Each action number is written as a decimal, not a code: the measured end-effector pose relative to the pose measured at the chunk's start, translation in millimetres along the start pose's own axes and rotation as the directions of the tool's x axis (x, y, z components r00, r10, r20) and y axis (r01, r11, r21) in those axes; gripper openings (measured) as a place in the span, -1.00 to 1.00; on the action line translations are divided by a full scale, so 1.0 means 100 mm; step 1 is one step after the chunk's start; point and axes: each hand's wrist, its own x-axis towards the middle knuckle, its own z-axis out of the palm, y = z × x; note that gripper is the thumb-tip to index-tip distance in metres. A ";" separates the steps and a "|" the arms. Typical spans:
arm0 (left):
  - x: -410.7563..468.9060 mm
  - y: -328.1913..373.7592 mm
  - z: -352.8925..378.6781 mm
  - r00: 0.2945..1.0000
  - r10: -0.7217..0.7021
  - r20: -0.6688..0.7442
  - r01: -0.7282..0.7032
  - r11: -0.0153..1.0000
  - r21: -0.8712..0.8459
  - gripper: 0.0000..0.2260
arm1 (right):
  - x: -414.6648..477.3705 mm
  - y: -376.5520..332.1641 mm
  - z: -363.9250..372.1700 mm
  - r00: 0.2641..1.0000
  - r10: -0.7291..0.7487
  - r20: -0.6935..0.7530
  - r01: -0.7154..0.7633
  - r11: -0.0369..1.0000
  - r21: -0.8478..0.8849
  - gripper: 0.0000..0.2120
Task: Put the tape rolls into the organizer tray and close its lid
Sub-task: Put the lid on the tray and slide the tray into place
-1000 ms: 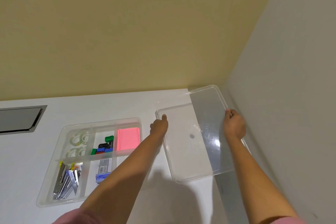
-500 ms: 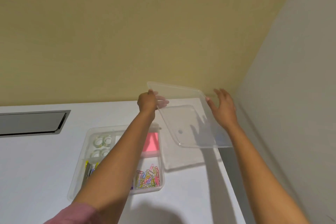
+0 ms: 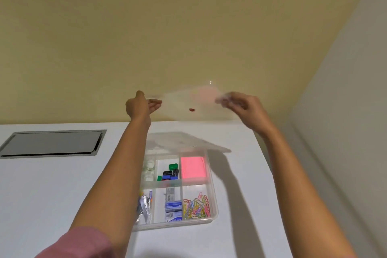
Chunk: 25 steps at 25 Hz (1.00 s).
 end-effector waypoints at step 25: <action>0.52 -1.15 -1.30 0.995 -0.093 -0.038 0.099 0.852 0.514 -0.77 | -0.54 1.02 1.37 0.710 0.701 0.062 -0.688 0.710 -0.150 -0.61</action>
